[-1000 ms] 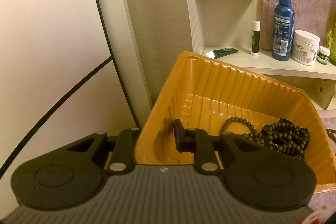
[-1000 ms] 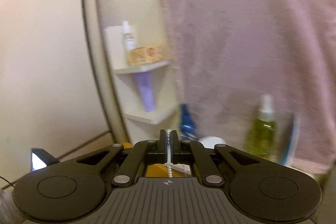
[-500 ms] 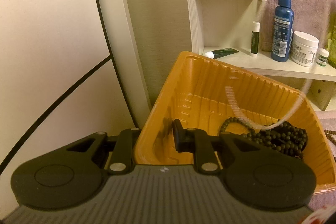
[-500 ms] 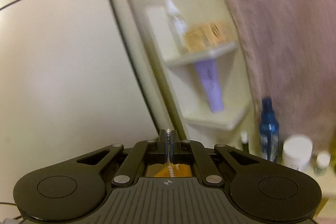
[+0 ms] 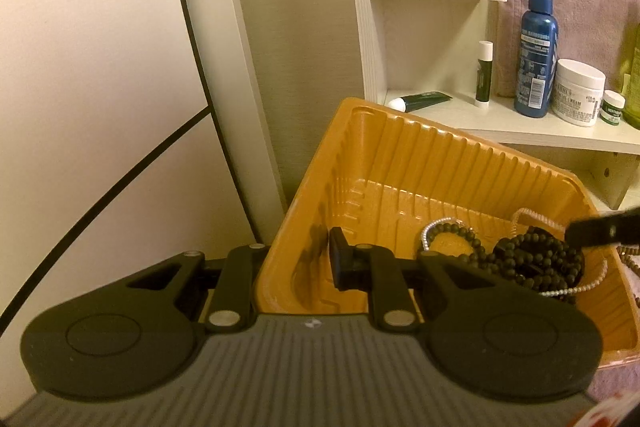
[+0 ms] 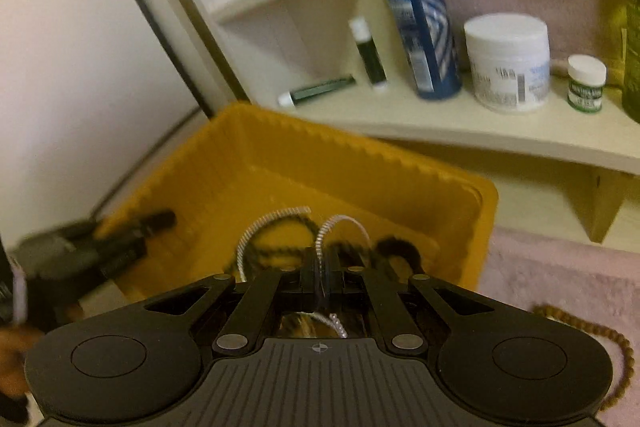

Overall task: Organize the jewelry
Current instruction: 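Lower the pearl necklace into the orange tray and open the right gripper, then move the right gripper to the last brown bead necklace and grasp it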

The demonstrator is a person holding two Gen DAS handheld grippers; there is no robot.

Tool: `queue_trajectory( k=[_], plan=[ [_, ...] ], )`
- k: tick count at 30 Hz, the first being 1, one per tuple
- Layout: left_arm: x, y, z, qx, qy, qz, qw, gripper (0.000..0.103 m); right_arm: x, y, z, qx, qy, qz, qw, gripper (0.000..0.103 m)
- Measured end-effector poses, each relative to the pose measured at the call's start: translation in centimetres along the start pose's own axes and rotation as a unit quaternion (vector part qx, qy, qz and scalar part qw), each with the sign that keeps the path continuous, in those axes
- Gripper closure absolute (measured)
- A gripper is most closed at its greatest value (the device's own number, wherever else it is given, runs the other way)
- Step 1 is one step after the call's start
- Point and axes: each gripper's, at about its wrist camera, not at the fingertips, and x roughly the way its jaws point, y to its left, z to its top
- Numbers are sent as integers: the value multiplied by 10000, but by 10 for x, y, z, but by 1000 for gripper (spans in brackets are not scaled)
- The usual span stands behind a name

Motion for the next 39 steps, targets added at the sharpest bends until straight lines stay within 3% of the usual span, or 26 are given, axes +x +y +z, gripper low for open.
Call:
queue_trajectory(
  k=[3, 4, 5, 6, 7, 22, 39],
  plan=[
    [0, 0, 0, -2, 2, 2, 10000, 86, 4, 5, -7, -301, 206, -206, 9991, 98],
    [0, 0, 0, 0, 1, 2, 10000, 86, 5, 6, -10, -381, 242, -253, 9987, 89],
    [0, 0, 0, 1, 2, 2, 10000, 86, 6, 7, -12, -445, 281, -293, 9982, 79],
    [0, 0, 0, -2, 3, 3, 10000, 86, 5, 7, -15, -477, 289, -324, 9979, 54],
    [0, 0, 0, -3, 4, 4, 10000, 86, 3, 7, -17, -500, 262, -352, 9978, 36],
    [0, 0, -1, 50, -2, 38, 10000, 85, -18, 8, -30, -769, 211, -601, 9950, 33],
    [1, -2, -1, 72, 7, 72, 9999, 85, -65, -22, -46, -418, -102, -1041, 9936, 32]
  ],
)
